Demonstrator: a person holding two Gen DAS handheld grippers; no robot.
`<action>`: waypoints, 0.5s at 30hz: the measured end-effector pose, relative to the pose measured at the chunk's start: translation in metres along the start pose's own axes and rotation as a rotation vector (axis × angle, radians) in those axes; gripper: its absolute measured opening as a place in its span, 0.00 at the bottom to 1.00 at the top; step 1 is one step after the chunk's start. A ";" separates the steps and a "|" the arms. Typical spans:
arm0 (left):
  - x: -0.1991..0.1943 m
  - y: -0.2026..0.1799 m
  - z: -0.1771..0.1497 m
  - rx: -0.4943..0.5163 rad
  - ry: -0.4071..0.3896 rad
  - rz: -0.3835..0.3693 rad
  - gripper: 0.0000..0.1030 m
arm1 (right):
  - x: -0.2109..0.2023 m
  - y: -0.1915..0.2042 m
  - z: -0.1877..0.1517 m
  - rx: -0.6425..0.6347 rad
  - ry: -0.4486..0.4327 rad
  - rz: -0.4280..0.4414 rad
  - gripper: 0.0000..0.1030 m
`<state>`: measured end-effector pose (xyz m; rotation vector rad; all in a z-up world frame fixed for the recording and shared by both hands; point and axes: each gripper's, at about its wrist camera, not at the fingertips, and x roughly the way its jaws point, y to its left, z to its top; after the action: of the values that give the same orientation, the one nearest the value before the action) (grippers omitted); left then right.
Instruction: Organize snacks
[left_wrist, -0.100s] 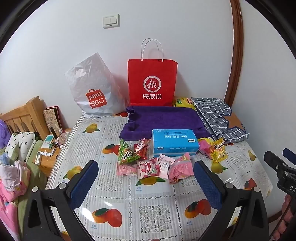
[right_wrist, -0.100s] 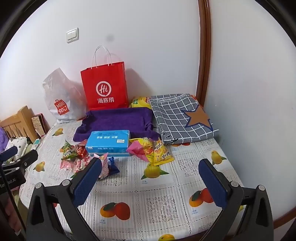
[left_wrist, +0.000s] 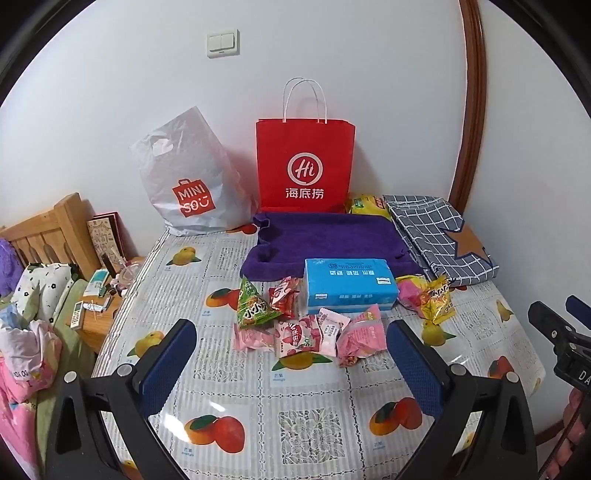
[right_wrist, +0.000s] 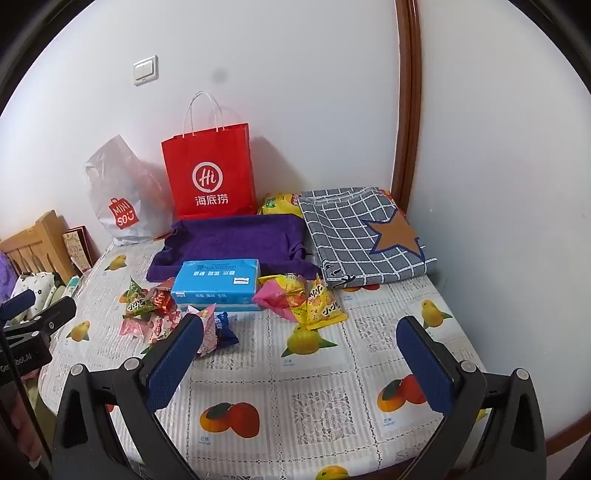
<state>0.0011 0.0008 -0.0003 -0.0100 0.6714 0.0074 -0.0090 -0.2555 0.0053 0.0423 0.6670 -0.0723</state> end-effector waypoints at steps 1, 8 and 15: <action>0.000 0.000 0.000 -0.001 0.000 -0.004 1.00 | 0.000 0.000 0.000 0.001 0.000 0.001 1.00; -0.004 -0.005 0.006 0.000 -0.008 -0.023 1.00 | -0.005 0.003 -0.002 -0.004 -0.005 0.004 1.00; -0.007 -0.003 0.000 -0.001 -0.023 -0.023 1.00 | -0.004 0.000 -0.001 -0.008 -0.013 0.006 1.00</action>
<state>-0.0046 -0.0026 0.0044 -0.0190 0.6478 -0.0143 -0.0134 -0.2552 0.0070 0.0359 0.6541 -0.0644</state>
